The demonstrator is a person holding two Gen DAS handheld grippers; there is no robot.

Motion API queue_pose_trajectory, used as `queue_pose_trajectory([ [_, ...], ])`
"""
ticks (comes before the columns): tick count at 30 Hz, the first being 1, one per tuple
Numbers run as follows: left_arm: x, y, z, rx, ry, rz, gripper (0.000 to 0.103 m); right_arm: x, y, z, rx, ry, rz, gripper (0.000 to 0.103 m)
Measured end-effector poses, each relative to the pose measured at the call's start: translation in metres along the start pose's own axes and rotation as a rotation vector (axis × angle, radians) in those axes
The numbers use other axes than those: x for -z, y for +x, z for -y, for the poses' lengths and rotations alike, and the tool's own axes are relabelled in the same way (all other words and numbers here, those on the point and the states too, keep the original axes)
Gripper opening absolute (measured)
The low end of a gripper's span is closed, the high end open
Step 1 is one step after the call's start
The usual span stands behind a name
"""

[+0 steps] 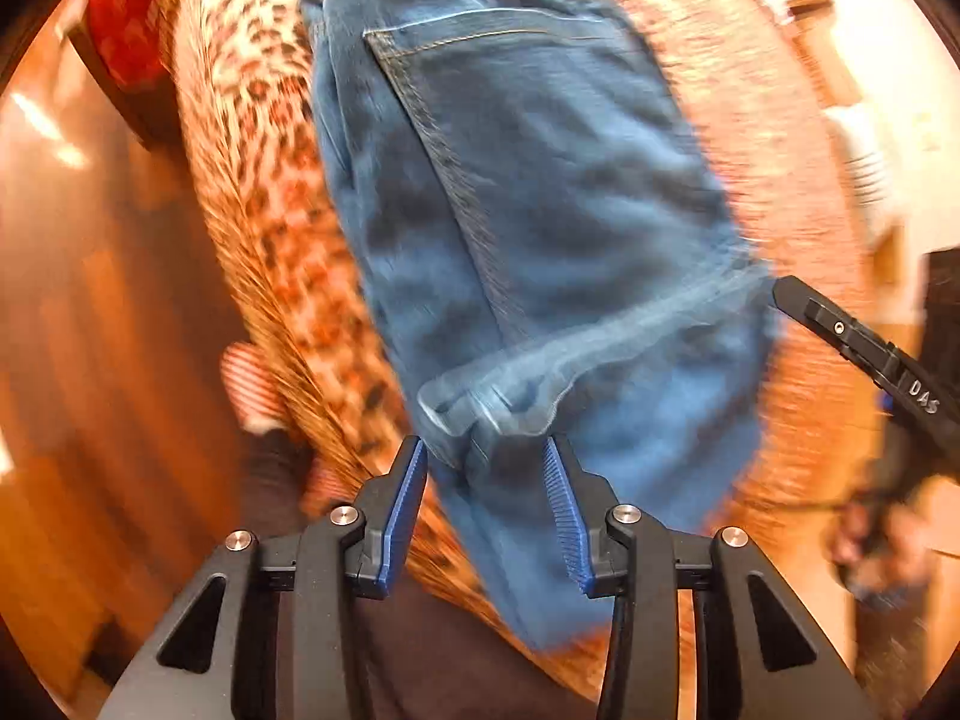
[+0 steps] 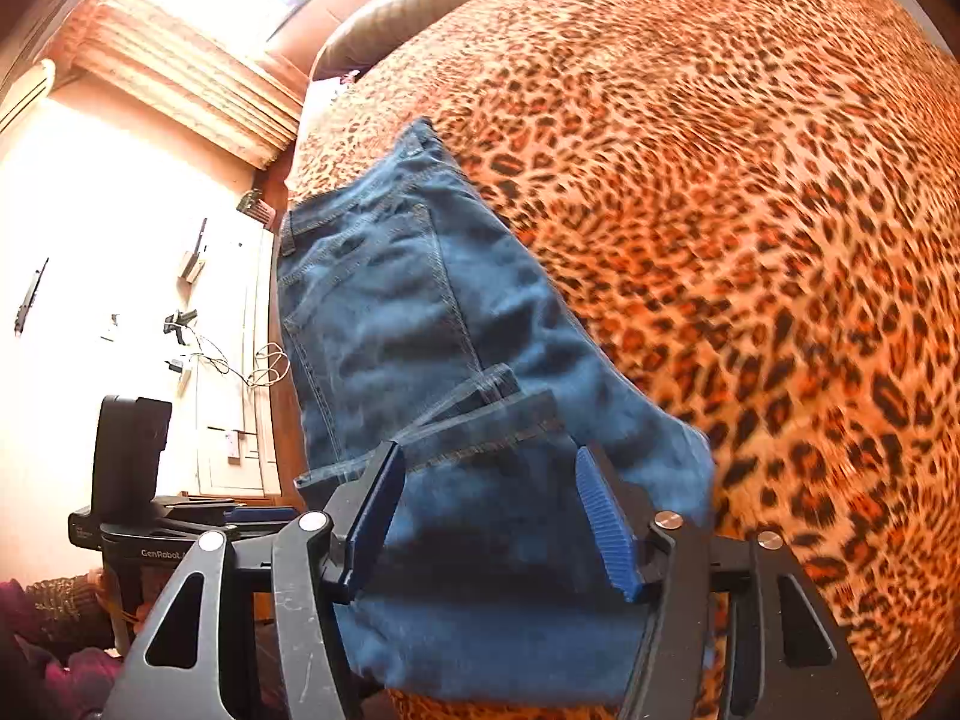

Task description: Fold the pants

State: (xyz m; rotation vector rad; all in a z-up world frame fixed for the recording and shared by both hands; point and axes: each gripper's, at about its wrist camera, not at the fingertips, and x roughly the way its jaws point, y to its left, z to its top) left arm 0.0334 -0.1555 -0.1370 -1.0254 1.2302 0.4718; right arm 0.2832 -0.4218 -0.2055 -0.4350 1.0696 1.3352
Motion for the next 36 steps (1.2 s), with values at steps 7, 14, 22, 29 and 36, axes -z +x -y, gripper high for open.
queue_pose_trajectory([
  [7, -0.001, -0.009, 0.014, -0.053, 0.11, -0.009, 0.036, 0.002, 0.011, 0.006, 0.084, 0.053, -0.013, 0.038],
  [14, -0.033, -0.065, -0.025, 0.066, -0.002, 0.086, 0.048, -0.004, -0.048, 0.041, -0.031, 0.222, 0.103, 0.057],
  [22, -0.122, -0.092, -0.089, 0.307, -0.206, 0.133, 0.069, -0.07, -0.005, 0.02, -0.079, 0.27, 0.053, 0.06],
  [29, -0.164, -0.061, -0.128, 0.426, -0.352, 0.068, 0.069, -0.136, 0.046, -0.009, -0.071, 0.249, -0.01, 0.064],
  [36, -0.177, -0.04, -0.15, 0.42, -0.374, 0.04, 0.07, -0.196, 0.101, -0.037, -0.043, 0.16, -0.094, 0.068],
])
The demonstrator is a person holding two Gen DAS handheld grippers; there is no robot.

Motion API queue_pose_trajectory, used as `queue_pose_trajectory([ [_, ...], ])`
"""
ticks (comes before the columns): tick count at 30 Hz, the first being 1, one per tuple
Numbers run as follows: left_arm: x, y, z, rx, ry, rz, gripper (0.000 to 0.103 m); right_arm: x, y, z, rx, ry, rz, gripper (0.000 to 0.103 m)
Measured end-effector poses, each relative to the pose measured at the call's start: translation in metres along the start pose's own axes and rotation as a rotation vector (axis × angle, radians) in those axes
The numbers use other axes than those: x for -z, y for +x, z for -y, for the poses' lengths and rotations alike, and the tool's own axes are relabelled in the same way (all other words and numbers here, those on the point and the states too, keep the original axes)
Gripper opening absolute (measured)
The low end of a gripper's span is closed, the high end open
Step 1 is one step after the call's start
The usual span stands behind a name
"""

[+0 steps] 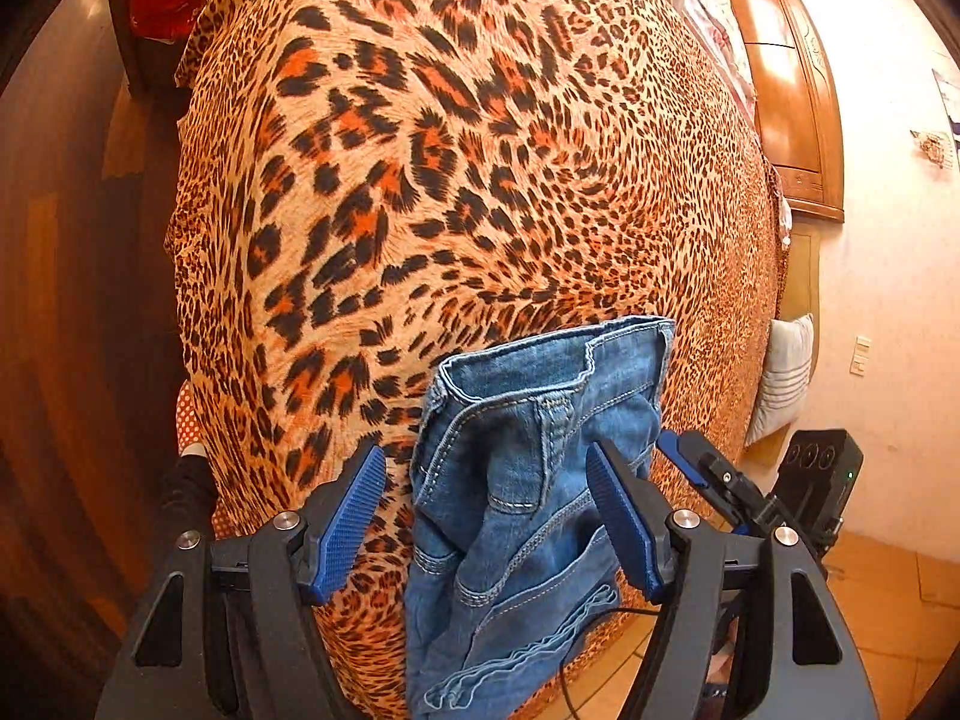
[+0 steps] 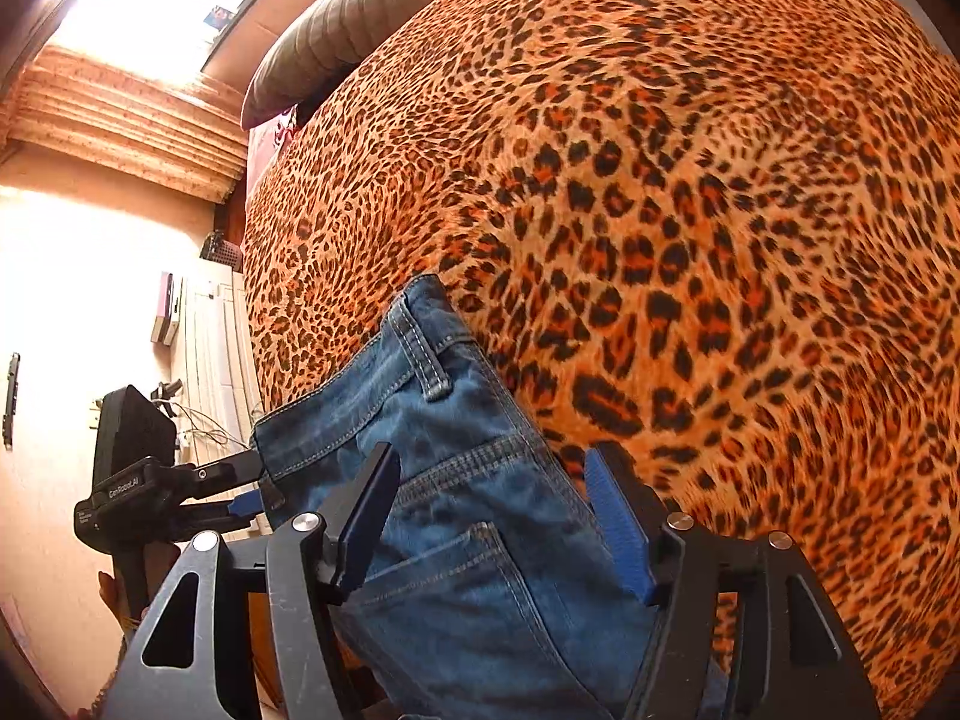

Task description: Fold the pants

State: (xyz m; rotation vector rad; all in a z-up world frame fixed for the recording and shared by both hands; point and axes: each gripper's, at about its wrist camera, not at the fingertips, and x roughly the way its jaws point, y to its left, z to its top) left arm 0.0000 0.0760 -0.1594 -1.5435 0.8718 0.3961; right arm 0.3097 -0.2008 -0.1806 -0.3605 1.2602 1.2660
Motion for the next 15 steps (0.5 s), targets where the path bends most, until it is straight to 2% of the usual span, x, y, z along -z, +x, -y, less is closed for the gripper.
queue_pose_trajectory([
  [4, -0.009, 0.012, -0.001, 0.015, -0.011, -0.03, 0.072, -0.022, 0.027, -0.012, 0.021, -0.048, -0.045, 0.069],
  [6, -0.014, 0.019, 0.0, 0.027, -0.016, -0.038, 0.073, -0.029, 0.037, -0.016, 0.004, -0.059, -0.072, 0.069],
  [12, -0.024, 0.04, 0.014, 0.052, 0.001, -0.042, 0.083, -0.044, 0.055, -0.037, 0.008, -0.118, -0.085, 0.071],
  [13, -0.026, 0.042, 0.016, 0.059, 0.007, -0.043, 0.081, -0.047, 0.057, -0.042, 0.008, -0.124, -0.083, 0.071],
  [14, -0.026, 0.043, 0.017, 0.053, 0.01, -0.035, 0.064, -0.048, 0.06, -0.045, 0.018, -0.136, -0.083, 0.071],
  [15, -0.027, 0.044, 0.017, 0.03, 0.019, -0.025, 0.048, -0.05, 0.065, -0.047, 0.048, -0.162, -0.084, 0.064],
])
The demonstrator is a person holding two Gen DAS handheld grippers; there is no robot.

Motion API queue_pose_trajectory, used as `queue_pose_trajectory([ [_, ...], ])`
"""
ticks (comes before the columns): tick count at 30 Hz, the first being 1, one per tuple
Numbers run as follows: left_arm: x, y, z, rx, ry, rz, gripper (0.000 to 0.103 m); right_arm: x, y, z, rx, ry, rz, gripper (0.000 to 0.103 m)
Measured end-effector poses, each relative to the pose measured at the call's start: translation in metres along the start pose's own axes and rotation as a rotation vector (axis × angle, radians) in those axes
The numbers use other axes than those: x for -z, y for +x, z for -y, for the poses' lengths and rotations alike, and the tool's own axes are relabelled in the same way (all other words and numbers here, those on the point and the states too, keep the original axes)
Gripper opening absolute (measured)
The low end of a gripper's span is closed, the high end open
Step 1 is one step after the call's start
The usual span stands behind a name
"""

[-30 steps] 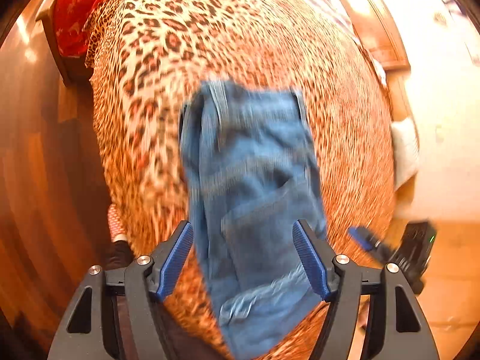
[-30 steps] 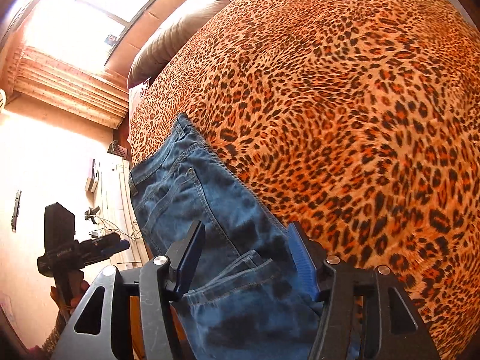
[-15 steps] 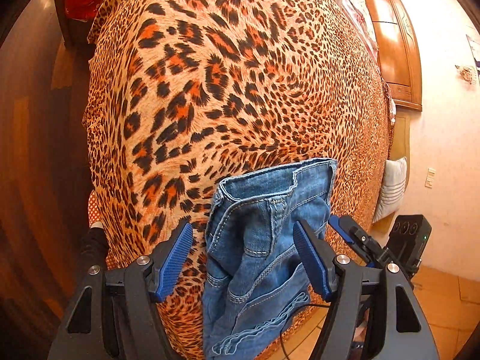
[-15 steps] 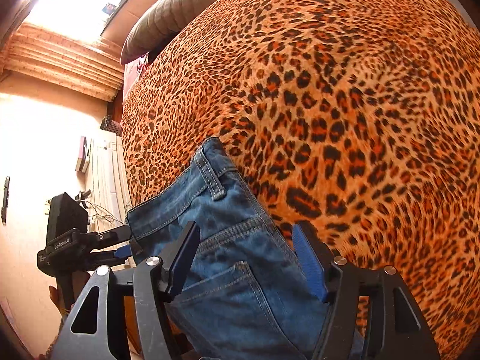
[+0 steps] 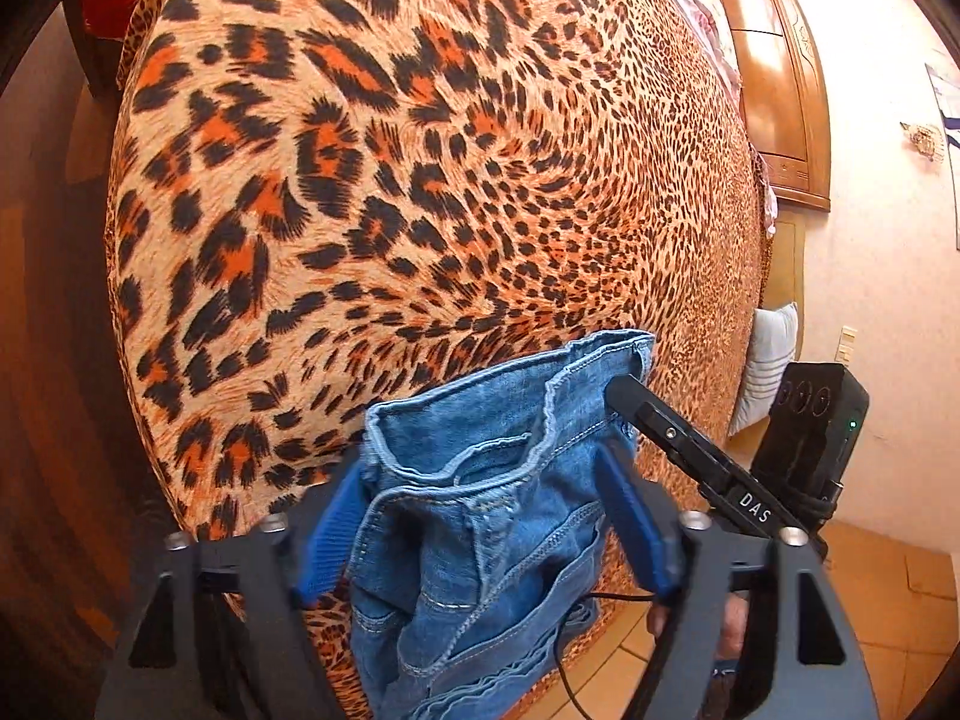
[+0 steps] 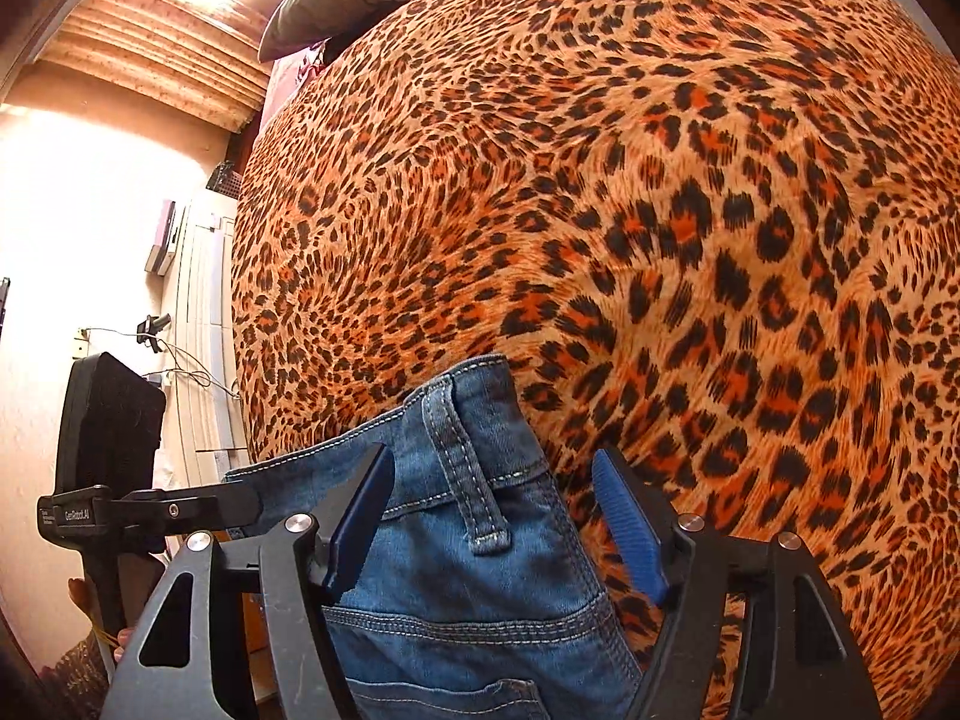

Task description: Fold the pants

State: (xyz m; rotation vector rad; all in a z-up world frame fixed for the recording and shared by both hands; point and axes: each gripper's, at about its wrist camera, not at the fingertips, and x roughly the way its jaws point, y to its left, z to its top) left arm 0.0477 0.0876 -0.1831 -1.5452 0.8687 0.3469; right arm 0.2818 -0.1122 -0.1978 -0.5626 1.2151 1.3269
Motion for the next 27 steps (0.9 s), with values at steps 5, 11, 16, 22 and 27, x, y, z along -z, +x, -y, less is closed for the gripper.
queue_pose_trajectory([
  [5, 0.006, -0.007, 0.005, -0.046, 0.049, 0.032, 0.02, -0.008, 0.005, -0.03, 0.057, -0.101, 0.003, 0.023],
  [11, 0.049, -0.041, 0.062, -0.112, 0.293, 0.136, 0.017, 0.006, -0.041, -0.048, -0.041, -0.107, 0.117, 0.019],
  [16, 0.108, -0.066, 0.109, -0.158, 0.503, 0.213, 0.016, 0.038, -0.099, -0.059, -0.103, -0.145, 0.238, 0.018],
  [22, 0.192, -0.081, 0.136, -0.163, 0.72, 0.203, 0.016, 0.121, -0.171, -0.048, -0.156, -0.166, 0.343, 0.018],
  [27, 0.252, -0.061, 0.133, -0.152, 0.844, 0.074, 0.017, 0.203, -0.195, -0.032, -0.112, -0.158, 0.347, 0.018],
])
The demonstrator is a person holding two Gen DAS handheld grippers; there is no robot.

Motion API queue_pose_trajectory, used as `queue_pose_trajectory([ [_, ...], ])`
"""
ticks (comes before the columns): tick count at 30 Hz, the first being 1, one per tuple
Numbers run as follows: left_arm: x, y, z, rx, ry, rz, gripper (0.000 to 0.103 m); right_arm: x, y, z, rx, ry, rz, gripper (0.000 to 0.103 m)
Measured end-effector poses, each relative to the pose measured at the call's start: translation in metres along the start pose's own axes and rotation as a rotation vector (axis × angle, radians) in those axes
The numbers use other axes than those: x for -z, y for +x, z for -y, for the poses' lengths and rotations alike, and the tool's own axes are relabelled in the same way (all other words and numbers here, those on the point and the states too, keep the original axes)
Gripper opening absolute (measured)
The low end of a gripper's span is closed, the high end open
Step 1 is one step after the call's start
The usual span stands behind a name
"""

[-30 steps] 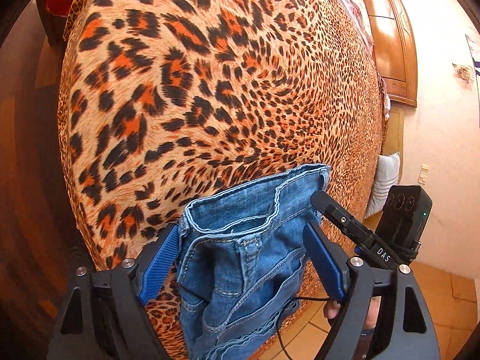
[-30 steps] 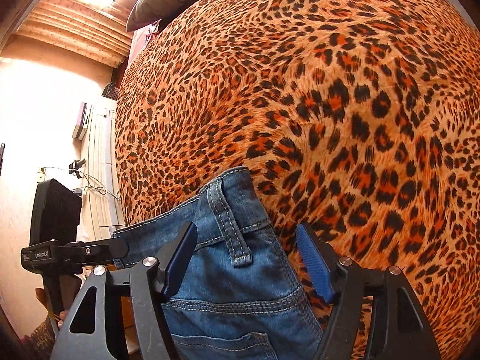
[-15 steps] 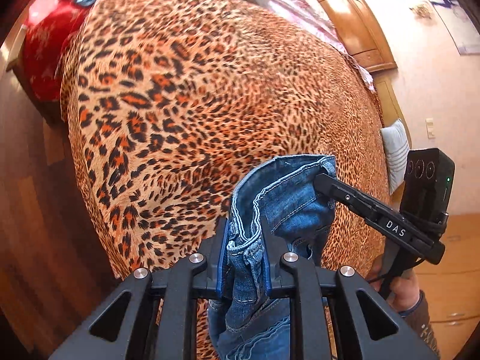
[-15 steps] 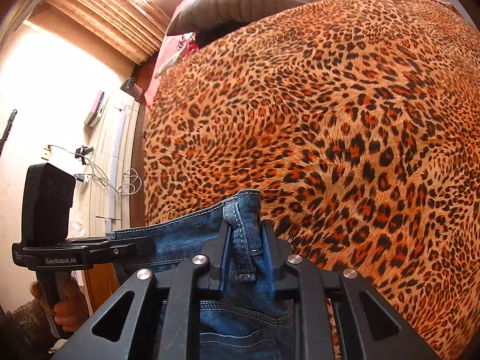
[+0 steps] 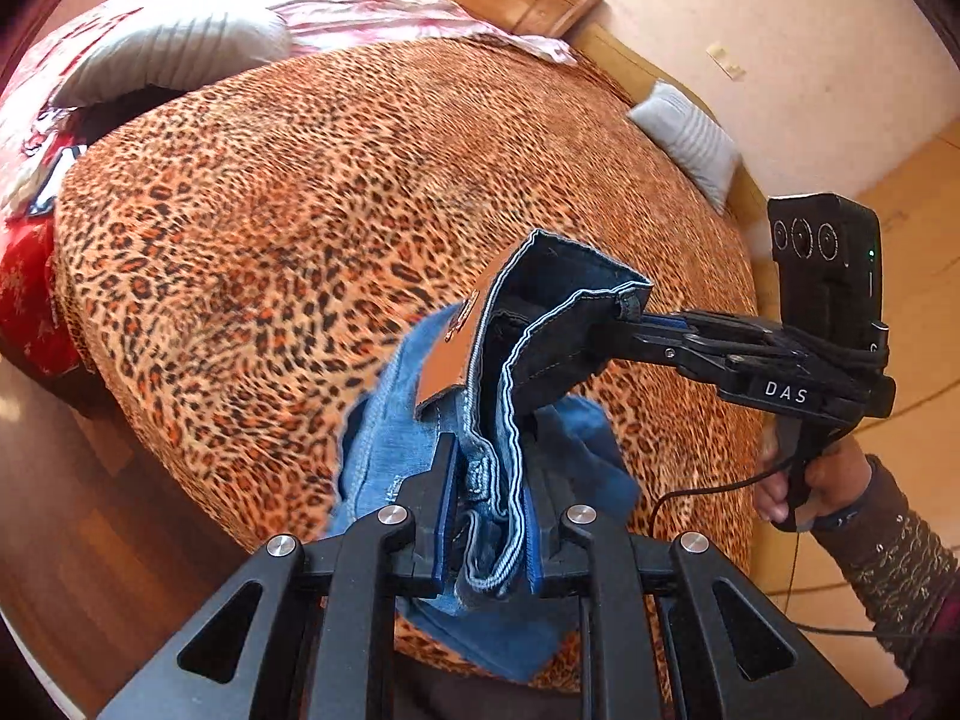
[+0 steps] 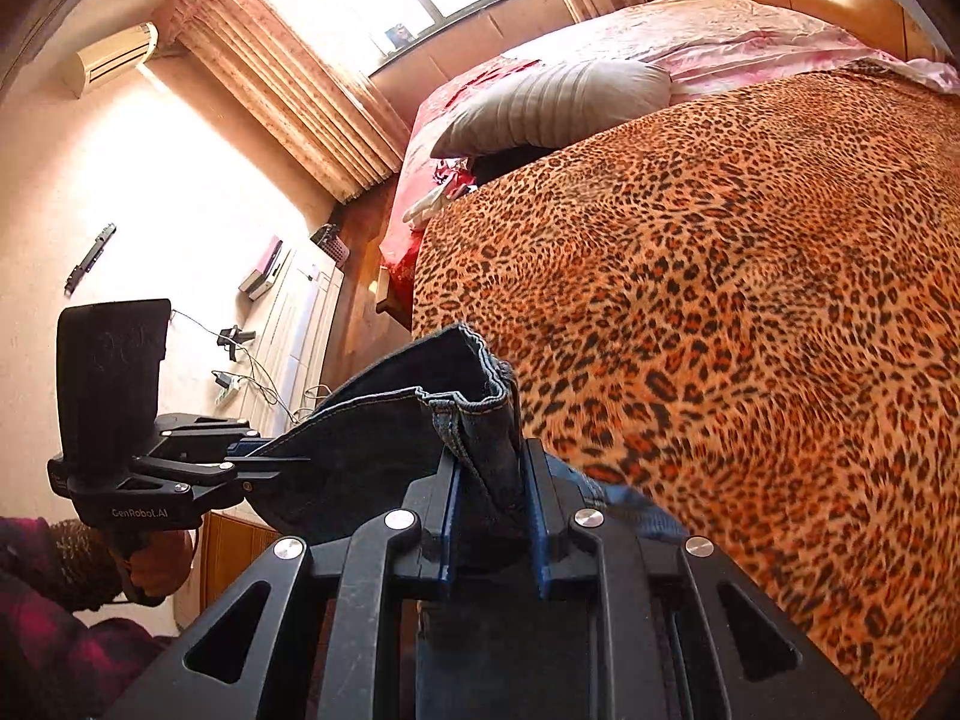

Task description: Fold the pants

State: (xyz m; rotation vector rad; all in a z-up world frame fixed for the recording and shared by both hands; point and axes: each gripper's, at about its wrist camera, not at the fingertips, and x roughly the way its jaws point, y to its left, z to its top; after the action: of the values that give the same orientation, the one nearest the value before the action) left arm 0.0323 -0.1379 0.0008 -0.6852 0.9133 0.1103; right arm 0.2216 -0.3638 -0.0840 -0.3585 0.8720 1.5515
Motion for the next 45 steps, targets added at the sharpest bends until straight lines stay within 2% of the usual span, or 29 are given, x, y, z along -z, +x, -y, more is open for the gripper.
queue_pose_trajectory([
  [5, 0.036, 0.054, 0.012, 0.091, -0.004, -0.188, 0.018, 0.073, -0.007, 0.013, 0.088, 0.028, -0.05, 0.019],
  [9, 0.08, 0.114, 0.005, 0.077, -0.062, -0.381, 0.019, 0.132, 0.004, 0.041, 0.161, 0.111, -0.122, 0.022],
  [12, 0.091, 0.116, -0.003, 0.089, -0.107, -0.412, 0.02, 0.173, 0.02, 0.064, 0.289, 0.155, -0.23, 0.026],
  [13, 0.093, 0.106, -0.006, 0.122, -0.12, -0.411, 0.027, 0.186, 0.019, 0.072, 0.33, 0.177, -0.261, 0.026],
  [15, 0.096, 0.086, -0.016, 0.181, -0.147, -0.383, 0.044, 0.198, 0.003, 0.084, 0.334, 0.237, -0.251, 0.026],
  [16, 0.097, 0.075, -0.024, 0.205, -0.171, -0.36, 0.061, 0.2, -0.011, 0.09, 0.33, 0.277, -0.218, 0.026],
  [17, 0.098, 0.066, -0.034, 0.222, -0.208, -0.333, 0.069, 0.198, -0.025, 0.095, 0.311, 0.318, -0.172, 0.028],
  [18, 0.098, 0.062, -0.044, 0.227, -0.25, -0.31, 0.071, 0.195, -0.034, 0.098, 0.282, 0.35, -0.136, 0.039],
  [19, 0.097, 0.062, -0.058, 0.229, -0.315, -0.293, 0.071, 0.19, -0.043, 0.103, 0.229, 0.401, -0.078, 0.058],
  [21, 0.094, 0.073, -0.08, 0.251, -0.442, -0.292, 0.071, 0.181, -0.049, 0.112, 0.101, 0.498, 0.025, 0.077],
  [23, 0.093, 0.089, -0.098, 0.293, -0.575, -0.284, 0.07, 0.175, -0.038, 0.122, -0.042, 0.594, 0.072, 0.078],
  [25, 0.093, 0.103, -0.107, 0.316, -0.645, -0.287, 0.068, 0.169, -0.011, 0.132, -0.152, 0.688, 0.065, 0.078],
  [27, 0.092, 0.113, -0.106, 0.326, -0.675, -0.306, 0.046, 0.166, 0.015, 0.136, -0.179, 0.721, 0.005, 0.078],
  [28, 0.093, 0.111, -0.101, 0.288, -0.658, -0.32, 0.034, 0.165, 0.029, 0.136, -0.201, 0.724, -0.029, 0.071],
  [29, 0.092, 0.107, -0.096, 0.256, -0.631, -0.321, 0.028, 0.163, 0.035, 0.131, -0.217, 0.704, -0.045, 0.053],
  [30, 0.091, 0.098, -0.091, 0.248, -0.601, -0.312, 0.025, 0.158, 0.036, 0.122, -0.199, 0.656, -0.065, 0.015],
  [31, 0.093, 0.088, -0.083, 0.262, -0.569, -0.31, 0.023, 0.153, 0.024, 0.108, -0.161, 0.589, -0.053, 0.015],
  [32, 0.097, 0.082, -0.075, 0.268, -0.527, -0.322, 0.023, 0.151, 0.009, 0.095, -0.163, 0.533, -0.027, 0.015],
  [33, 0.101, 0.08, -0.07, 0.25, -0.494, -0.336, 0.023, 0.152, -0.007, 0.082, -0.128, 0.473, -0.012, 0.015],
  [34, 0.105, 0.082, -0.066, 0.227, -0.475, -0.351, 0.023, 0.158, -0.019, 0.075, -0.041, 0.411, -0.021, 0.015],
  [36, 0.116, 0.103, -0.065, 0.151, -0.437, -0.428, 0.023, 0.187, -0.015, 0.088, 0.07, 0.396, -0.115, 0.016],
  [37, 0.125, 0.119, -0.071, 0.137, -0.464, -0.484, 0.023, 0.206, 0.0, 0.103, 0.144, 0.411, -0.193, 0.016],
  [38, 0.13, 0.122, -0.077, 0.167, -0.512, -0.498, 0.023, 0.222, 0.016, 0.114, 0.219, 0.398, -0.269, 0.017],
  [39, 0.131, 0.119, -0.081, 0.187, -0.538, -0.495, 0.023, 0.231, 0.024, 0.118, 0.228, 0.382, -0.296, 0.018],
  [41, 0.123, 0.096, -0.081, 0.179, -0.485, -0.454, 0.023, 0.231, 0.012, 0.118, 0.21, 0.396, -0.256, 0.025],
  [42, 0.12, 0.082, -0.079, 0.171, -0.438, -0.425, 0.024, 0.228, 0.002, 0.117, 0.182, 0.411, -0.244, 0.032],
  [45, 0.103, 0.042, -0.068, 0.14, -0.294, -0.354, 0.037, 0.215, -0.033, 0.118, 0.155, 0.415, -0.144, 0.055],
])
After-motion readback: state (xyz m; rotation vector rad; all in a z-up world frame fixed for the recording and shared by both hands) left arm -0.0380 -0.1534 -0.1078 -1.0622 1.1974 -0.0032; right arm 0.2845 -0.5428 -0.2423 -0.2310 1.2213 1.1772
